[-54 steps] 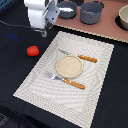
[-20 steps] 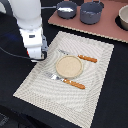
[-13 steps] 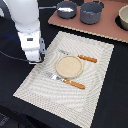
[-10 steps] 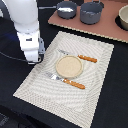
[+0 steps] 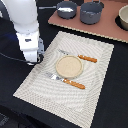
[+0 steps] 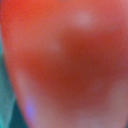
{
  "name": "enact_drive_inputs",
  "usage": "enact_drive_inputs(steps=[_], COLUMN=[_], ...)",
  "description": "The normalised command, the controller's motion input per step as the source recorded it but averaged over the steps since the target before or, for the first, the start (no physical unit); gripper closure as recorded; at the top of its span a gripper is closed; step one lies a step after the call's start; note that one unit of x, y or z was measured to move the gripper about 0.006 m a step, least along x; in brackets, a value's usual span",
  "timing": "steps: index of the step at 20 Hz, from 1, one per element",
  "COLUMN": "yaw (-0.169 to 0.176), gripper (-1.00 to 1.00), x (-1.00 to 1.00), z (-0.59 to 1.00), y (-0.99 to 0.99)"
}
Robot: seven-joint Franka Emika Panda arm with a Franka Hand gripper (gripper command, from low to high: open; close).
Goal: Place the pan onto the stove and place the fish and sausage into the pan.
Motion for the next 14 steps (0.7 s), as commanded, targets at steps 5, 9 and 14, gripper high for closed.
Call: enact_drive_inputs(steps=[5,9,14], yaw=[0.032,-0.026,-0.035], gripper=[1.0,1.0,1.0], x=[-0.04,0.45,0.45], z=[0.33,1.0,1.0], y=[0.03,0.48,0.66])
